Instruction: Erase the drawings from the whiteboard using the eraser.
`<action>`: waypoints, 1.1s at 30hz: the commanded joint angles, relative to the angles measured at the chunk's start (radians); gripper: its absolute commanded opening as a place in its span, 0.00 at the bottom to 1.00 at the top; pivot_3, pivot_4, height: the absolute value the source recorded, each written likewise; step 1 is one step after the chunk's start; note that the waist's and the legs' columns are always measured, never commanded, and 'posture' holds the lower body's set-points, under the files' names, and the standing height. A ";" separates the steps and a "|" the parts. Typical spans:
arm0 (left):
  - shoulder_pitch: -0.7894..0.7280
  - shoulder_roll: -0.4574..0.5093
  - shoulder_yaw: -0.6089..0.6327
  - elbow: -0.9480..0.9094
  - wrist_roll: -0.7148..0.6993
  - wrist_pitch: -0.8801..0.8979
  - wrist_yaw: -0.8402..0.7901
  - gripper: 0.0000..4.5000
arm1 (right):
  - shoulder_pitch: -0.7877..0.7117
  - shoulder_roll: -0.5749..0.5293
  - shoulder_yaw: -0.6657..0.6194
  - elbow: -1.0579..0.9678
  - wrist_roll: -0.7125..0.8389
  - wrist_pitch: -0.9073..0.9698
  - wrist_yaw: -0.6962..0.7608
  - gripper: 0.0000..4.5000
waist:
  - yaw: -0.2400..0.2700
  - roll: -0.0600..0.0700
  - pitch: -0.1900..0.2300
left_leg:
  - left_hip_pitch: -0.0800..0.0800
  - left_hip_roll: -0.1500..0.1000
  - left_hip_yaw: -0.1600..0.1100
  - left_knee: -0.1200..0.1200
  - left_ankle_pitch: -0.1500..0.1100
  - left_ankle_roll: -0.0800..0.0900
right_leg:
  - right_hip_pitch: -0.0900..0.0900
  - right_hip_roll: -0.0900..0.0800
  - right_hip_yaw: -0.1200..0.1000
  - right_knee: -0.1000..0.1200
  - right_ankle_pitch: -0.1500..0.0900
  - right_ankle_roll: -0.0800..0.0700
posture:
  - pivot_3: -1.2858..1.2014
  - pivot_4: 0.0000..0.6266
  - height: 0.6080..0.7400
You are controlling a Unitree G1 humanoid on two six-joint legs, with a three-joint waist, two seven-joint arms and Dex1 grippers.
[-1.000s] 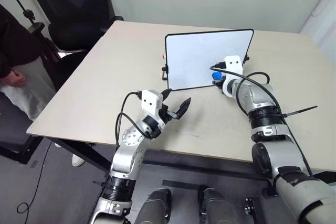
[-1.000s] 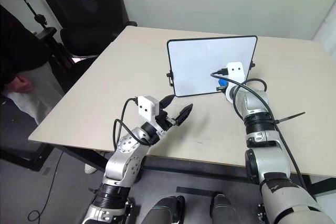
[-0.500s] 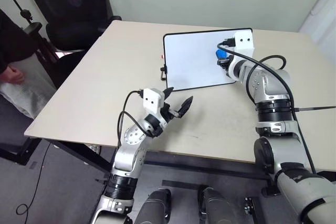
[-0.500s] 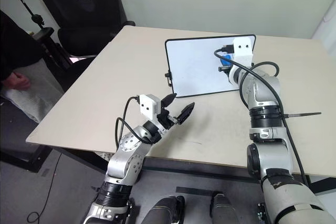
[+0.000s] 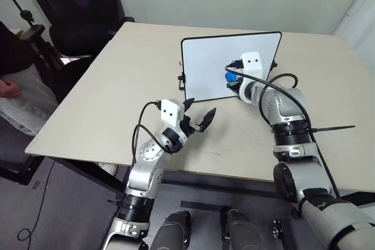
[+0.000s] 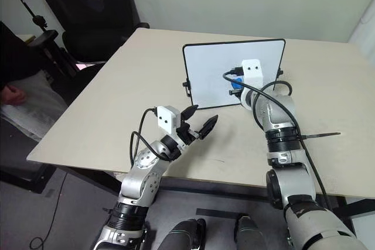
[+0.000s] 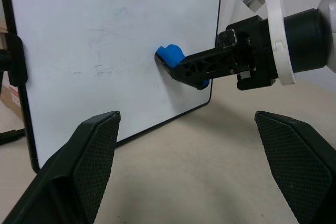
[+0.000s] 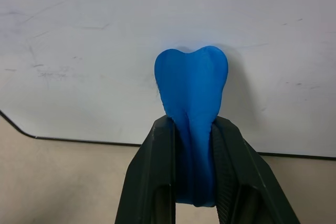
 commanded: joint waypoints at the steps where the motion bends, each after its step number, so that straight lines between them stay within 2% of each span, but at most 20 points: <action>1: -0.013 -0.002 0.003 -0.027 0.000 -0.021 -0.004 1.00 | -0.037 -0.016 -0.005 0.006 -0.003 -0.002 0.001 0.16 | 0.000 0.000 0.000 | 0.000 0.000 0.000 0.001 0.000 0.000 | 0.000 0.000 0.000 0.000 0.000 0.000 | 0.52 0.24 1.00; 13: -0.021 0.000 0.006 -0.019 0.001 -0.027 -0.004 1.00 | -0.096 -0.108 -0.072 0.232 -0.039 -0.052 -0.112 0.16 | 0.017 0.000 0.000 | -0.001 0.000 0.000 0.001 0.000 0.000 | 0.002 0.000 0.000 0.000 0.000 -0.001 | 0.52 0.24 1.00; 19: -0.031 -0.001 0.006 -0.003 0.004 -0.034 -0.007 1.00 | -0.098 -0.120 -0.078 0.271 -0.046 -0.073 -0.120 0.16 | 0.018 0.000 0.000 | -0.001 0.000 0.000 0.000 0.000 0.000 | 0.003 0.000 0.000 0.000 0.000 -0.001 | 0.52 0.24 1.00; 25: -0.038 0.001 0.004 0.006 0.006 -0.039 -0.013 1.00 | -0.050 -0.132 -0.071 0.094 -0.022 0.027 -0.086 0.16 | 0.017 0.000 0.000 | -0.001 0.000 0.000 0.000 0.000 0.000 | 0.002 0.000 0.000 0.000 0.001 0.001 | 0.52 0.24 1.00; 33: -0.033 -0.008 -0.011 0.005 0.007 -0.040 -0.018 1.00 | 0.115 -0.186 -0.118 -0.346 0.034 0.339 -0.055 0.16 | 0.021 0.000 0.000 | -0.003 0.000 0.000 0.001 0.000 0.000 | 0.002 0.000 0.000 0.000 -0.001 0.006 | 0.52 0.24 1.00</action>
